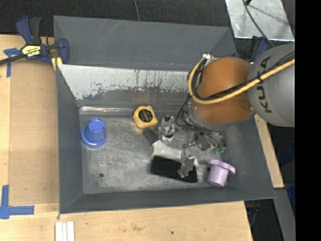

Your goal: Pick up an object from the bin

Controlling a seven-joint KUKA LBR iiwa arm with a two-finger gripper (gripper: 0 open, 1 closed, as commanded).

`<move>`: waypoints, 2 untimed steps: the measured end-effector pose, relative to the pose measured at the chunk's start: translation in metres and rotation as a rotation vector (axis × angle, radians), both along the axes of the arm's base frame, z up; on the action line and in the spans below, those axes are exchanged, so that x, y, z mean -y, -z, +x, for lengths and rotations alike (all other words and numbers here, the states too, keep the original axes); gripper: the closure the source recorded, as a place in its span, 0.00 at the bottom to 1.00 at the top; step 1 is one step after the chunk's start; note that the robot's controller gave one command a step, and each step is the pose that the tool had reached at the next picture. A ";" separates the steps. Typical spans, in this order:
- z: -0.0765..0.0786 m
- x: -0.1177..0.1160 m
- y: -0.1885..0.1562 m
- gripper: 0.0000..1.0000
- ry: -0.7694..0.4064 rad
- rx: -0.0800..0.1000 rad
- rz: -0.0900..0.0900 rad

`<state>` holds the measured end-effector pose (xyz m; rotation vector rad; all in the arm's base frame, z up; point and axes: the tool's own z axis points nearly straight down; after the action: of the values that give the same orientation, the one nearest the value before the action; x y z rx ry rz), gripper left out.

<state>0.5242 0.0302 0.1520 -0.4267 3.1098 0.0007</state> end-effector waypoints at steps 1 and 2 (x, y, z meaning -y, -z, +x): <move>-0.018 0.025 -0.011 0.00 0.049 -0.002 0.001; -0.020 0.041 0.024 0.00 0.045 0.010 -0.001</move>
Offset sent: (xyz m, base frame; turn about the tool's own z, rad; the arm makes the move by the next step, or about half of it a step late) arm -0.0249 -0.0533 -0.0781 0.0113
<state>0.5044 -0.0113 0.1281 -0.3547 3.1087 -0.0031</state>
